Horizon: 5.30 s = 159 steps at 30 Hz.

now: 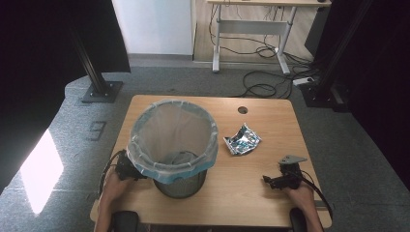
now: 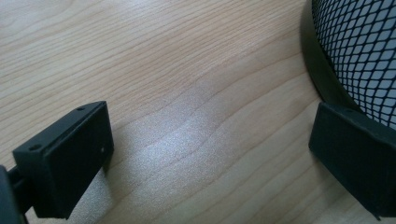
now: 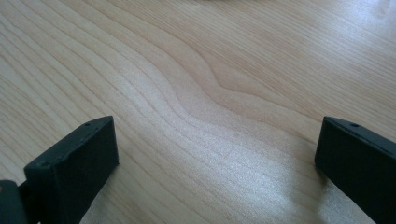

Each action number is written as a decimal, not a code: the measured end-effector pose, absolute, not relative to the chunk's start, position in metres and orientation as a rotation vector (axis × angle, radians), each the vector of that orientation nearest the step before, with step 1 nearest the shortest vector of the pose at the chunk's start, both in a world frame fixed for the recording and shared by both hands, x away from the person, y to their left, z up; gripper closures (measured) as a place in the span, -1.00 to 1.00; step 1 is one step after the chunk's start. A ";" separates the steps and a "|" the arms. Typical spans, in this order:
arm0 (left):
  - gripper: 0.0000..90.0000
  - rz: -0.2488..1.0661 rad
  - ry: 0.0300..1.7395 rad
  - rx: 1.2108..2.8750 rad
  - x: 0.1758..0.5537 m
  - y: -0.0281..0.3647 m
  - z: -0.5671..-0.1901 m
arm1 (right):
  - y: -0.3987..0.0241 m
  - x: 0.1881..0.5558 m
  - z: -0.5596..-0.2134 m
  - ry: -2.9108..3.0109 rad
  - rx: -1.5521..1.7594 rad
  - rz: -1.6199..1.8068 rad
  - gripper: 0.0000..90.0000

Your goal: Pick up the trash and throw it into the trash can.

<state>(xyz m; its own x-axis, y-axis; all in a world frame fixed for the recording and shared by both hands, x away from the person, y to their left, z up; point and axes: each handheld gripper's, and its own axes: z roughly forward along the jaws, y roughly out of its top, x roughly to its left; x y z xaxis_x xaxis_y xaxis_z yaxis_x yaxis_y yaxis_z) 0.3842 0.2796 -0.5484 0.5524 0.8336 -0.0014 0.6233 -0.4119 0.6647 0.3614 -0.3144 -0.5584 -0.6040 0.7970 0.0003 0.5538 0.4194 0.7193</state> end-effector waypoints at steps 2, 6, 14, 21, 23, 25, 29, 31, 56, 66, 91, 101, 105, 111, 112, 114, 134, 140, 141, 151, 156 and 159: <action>-1.00 0.442 1.166 2.172 0.384 0.280 -0.548 | -0.314 0.362 -0.558 2.339 1.160 0.993 -1.00; -1.00 0.440 1.165 2.172 0.384 0.280 -0.548 | -0.314 0.362 -0.558 2.339 1.160 0.993 -1.00; -1.00 0.439 1.165 2.172 0.385 0.280 -0.548 | -0.314 0.362 -0.558 2.340 1.160 0.994 -1.00; -1.00 0.440 1.165 2.172 0.384 0.280 -0.548 | -0.313 0.361 -0.558 2.341 1.160 0.997 -1.00; -1.00 0.440 1.165 2.172 0.384 0.280 -0.548 | -0.313 0.361 -0.558 2.338 1.161 0.994 -1.00; -1.00 0.440 1.165 2.172 0.384 0.280 -0.548 | -0.313 0.361 -0.558 2.347 1.164 0.991 -1.00; -1.00 0.440 1.165 2.172 0.384 0.280 -0.548 | -0.311 0.361 -0.556 2.365 1.159 0.976 -1.00; -1.00 0.440 1.166 2.172 0.384 0.280 -0.548 | -0.310 0.361 -0.554 2.370 1.157 0.976 -1.00; -1.00 0.445 1.179 2.168 0.385 0.278 -0.548 | -0.295 0.382 -0.530 2.380 1.128 0.989 -1.00; -1.00 0.446 1.181 2.167 0.385 0.278 -0.548 | -0.280 0.398 -0.523 2.393 1.121 0.996 -1.00; -1.00 0.446 1.182 2.170 0.385 0.278 -0.548 | -0.193 0.462 -0.510 2.465 1.077 0.914 -0.96; -1.00 0.446 1.181 2.170 0.386 0.278 -0.548 | -0.174 0.488 -0.528 2.506 1.138 0.850 -0.69; -1.00 0.446 1.181 2.171 0.386 0.278 -0.548 | -0.177 0.495 -0.535 2.508 1.161 0.832 -0.43; -1.00 0.446 1.182 2.170 0.386 0.278 -0.548 | -0.181 0.499 -0.531 2.523 1.139 0.827 0.25; -1.00 0.446 1.181 2.171 0.386 0.278 -0.548 | -0.182 0.499 -0.530 2.526 1.147 0.823 0.38; -1.00 0.446 1.181 2.170 0.386 0.278 -0.548 | -0.184 0.498 -0.529 2.533 1.154 0.812 0.57; -1.00 0.446 1.182 2.170 0.386 0.278 -0.548 | -0.186 0.485 -0.496 2.575 1.086 0.792 0.92; -1.00 0.446 1.182 2.170 0.386 0.278 -0.548 | -0.187 0.480 -0.477 2.585 1.058 0.815 0.92; -1.00 0.446 1.182 2.170 0.386 0.278 -0.548 | -0.187 0.479 -0.473 2.582 1.058 0.818 0.92; -1.00 0.446 1.182 2.170 0.386 0.278 -0.548 | -0.189 0.471 -0.445 2.579 0.995 0.877 0.90; -1.00 0.446 1.182 2.170 0.386 0.278 -0.548 | -0.192 0.468 -0.431 2.563 0.976 0.882 0.90; -1.00 0.446 1.182 2.170 0.386 0.278 -0.548 | -0.194 0.468 -0.420 2.550 0.978 0.901 0.90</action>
<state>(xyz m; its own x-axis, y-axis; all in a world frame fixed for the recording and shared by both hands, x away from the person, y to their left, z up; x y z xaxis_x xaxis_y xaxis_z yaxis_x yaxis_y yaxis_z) 0.3861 0.2776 -0.5481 0.5426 0.8400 0.0000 0.6305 -0.4073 0.6607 0.4680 -0.1941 -0.4202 -0.7377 0.6748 -0.0230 0.5106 0.5799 0.6348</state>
